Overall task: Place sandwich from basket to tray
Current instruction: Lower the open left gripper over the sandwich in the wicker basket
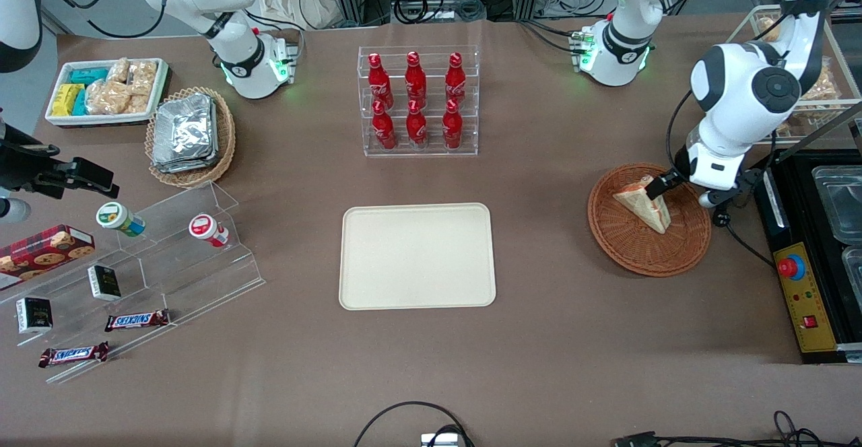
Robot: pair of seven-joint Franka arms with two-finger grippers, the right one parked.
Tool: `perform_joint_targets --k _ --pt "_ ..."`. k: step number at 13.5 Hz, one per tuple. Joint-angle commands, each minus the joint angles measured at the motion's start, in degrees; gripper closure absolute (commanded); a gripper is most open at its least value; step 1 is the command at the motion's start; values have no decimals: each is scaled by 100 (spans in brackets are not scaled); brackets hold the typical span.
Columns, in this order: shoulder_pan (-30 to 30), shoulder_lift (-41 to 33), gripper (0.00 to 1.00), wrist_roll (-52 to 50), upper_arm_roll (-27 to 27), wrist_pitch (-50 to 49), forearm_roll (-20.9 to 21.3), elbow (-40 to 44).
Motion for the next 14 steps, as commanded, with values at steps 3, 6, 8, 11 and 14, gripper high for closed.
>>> perform_joint_targets --k 3,6,8,11,14 --pt "-47 100 0 -194 1 951 112 -533" --pt "-55 285 0 -273 -8 1259 112 -594" --pt "-55 425 0 -273 -8 1540 112 -673" --pt "-55 618 0 -317 -8 1935 112 -779" --pt "-99 873 0 -370 -8 2357 103 -858"
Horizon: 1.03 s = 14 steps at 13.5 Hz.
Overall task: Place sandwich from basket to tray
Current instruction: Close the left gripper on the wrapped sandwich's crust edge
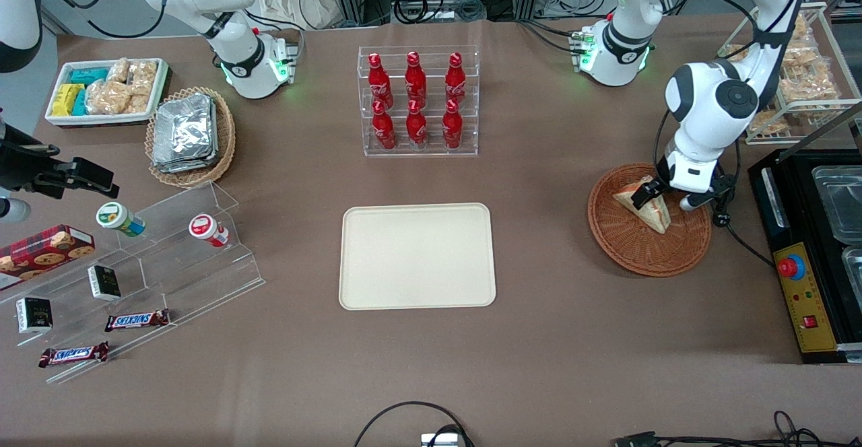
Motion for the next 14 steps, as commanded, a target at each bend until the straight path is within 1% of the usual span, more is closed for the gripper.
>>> perform_joint_targets --k 1,2,3,4,6,7,8,14 --pt "-103 167 0 -207 7 531 103 -195" --pt "-103 237 1 -216 7 645 103 -213" --pt "-103 281 7 -207 7 733 103 -239" --pt "-103 316 17 -207 7 821 103 -257" --pt "-112 334 49 -207 7 831 103 -266" --pt "-121 334 61 -198 7 831 103 -266" --pt "-121 334 65 -181 7 831 112 -266" --pt "-121 89 65 30 -248 595 121 -196"
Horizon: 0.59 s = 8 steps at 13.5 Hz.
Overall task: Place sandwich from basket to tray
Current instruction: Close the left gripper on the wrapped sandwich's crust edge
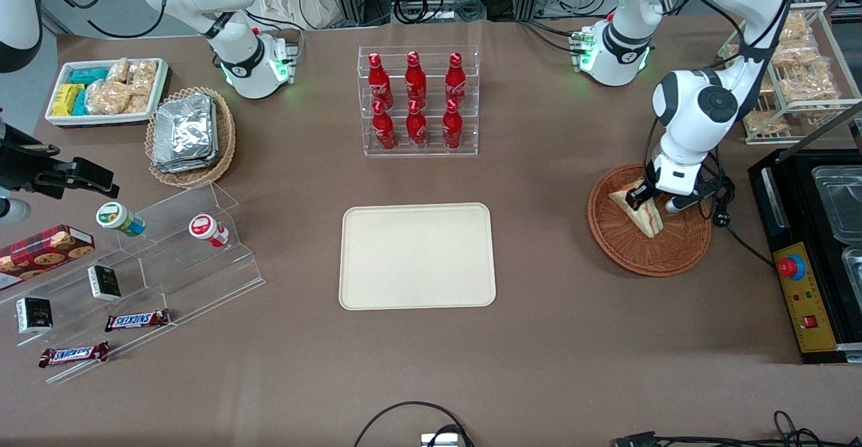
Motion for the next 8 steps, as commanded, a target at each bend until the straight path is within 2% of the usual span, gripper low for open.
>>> perform_joint_targets --k 1,4,8 --pt "-58 -361 65 127 -72 -265 135 -12" --pt "-50 -818 65 610 -81 -1205 205 268" --pt "-50 -1083 65 1550 -256 -2235 214 839"
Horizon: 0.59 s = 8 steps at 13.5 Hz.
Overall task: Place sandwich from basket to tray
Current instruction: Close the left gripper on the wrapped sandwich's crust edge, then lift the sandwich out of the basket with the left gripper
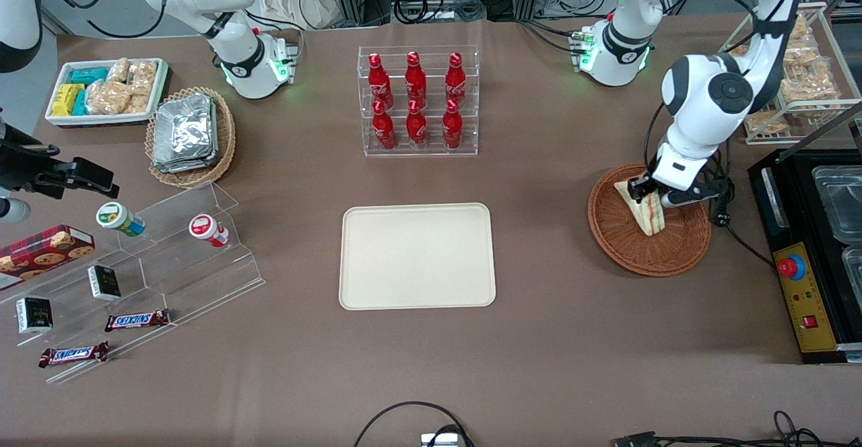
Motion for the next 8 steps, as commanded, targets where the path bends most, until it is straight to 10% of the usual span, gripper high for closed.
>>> perform_joint_targets --k 1,8 --pt "-14 -216 65 441 -131 -576 73 401" --pt "-23 29 63 486 -930 -2071 73 1957"
